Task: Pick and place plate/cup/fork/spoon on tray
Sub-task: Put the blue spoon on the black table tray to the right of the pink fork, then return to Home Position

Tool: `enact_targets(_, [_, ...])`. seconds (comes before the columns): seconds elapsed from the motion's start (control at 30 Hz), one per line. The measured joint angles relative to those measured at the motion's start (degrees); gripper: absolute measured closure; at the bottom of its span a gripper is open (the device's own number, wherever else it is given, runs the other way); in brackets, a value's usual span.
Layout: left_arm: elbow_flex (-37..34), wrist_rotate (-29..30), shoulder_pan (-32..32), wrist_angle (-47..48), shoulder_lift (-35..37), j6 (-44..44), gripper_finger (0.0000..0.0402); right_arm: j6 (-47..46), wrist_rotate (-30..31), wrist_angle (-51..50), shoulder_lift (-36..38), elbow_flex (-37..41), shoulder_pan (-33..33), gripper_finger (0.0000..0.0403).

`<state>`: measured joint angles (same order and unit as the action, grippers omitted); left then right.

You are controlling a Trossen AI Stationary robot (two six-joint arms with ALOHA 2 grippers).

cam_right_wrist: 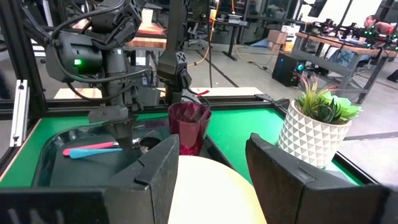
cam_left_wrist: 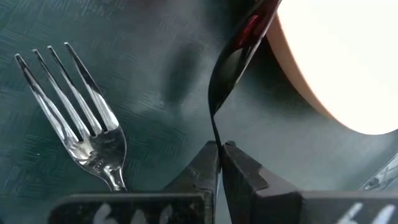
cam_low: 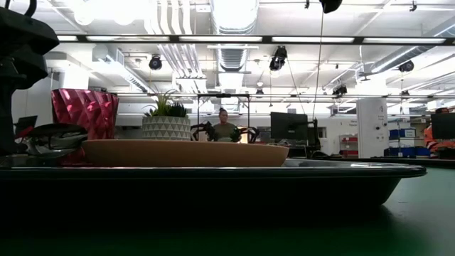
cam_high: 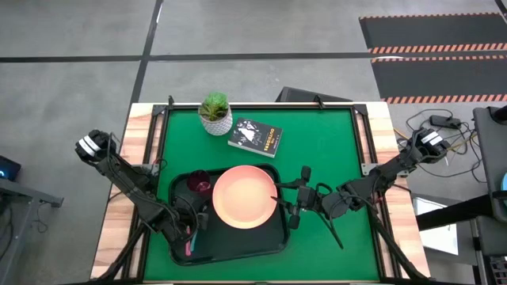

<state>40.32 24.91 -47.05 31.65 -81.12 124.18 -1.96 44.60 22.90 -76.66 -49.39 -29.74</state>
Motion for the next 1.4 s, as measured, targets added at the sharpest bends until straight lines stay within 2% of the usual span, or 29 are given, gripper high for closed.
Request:
enact_targets(0.2, [-0.4, -0.5, 0.0, 0.1, 0.0, 0.2, 0.0389, 0.0, 0.0, -1.0, 0.0, 0.0, 0.0, 0.0229])
enact_targets(0.33, [-1.0, -1.0, 0.0, 0.1, 0.0, 0.7, 0.0354, -0.3, 0.0, -2.0, 0.0, 0.0, 0.0, 0.0229])
enact_targets(0.57, [-2.3, -7.2, 0.0, 0.2, 0.1, 1.2, 0.0296, 0.0, 0.4, -4.2, 0.0, 0.0, 0.0, 0.0229])
enact_targets(0.73, [-2.0, -10.0, 0.0, -0.2, 0.2, -8.6, 0.0283, 0.5, 3.1, -6.2, 0.0, 0.0, 0.0, 0.0229])
enact_targets(0.87, [-1.7, -10.3, 0.0, -0.5, 0.4, -11.9, 0.0283, 0.4, 4.1, -7.7, 0.0, 0.0, 0.0, 0.0229])
enact_targets(1.1, [-0.5, -14.1, 0.0, -0.6, 1.4, -15.2, 0.0283, 0.5, 5.0, -8.3, 0.1, 0.0, 0.0, 0.0229])
enact_targets(1.27, [2.8, -13.9, -0.1, -0.6, 3.6, -23.9, 0.0283, 0.6, 5.2, -10.0, 0.1, 0.0, 0.0, 0.0229])
enact_targets(1.33, [4.7, -13.2, -0.2, -1.3, 4.4, -30.2, 0.0283, 1.5, 7.9, -10.8, 0.1, 0.0, 0.0, 0.0229])
enact_targets(1.4, [7.0, -11.9, -0.3, -1.3, 5.5, -38.0, 0.0283, 5.9, 16.6, -11.4, 0.1, 0.0, 0.0, 0.0229])
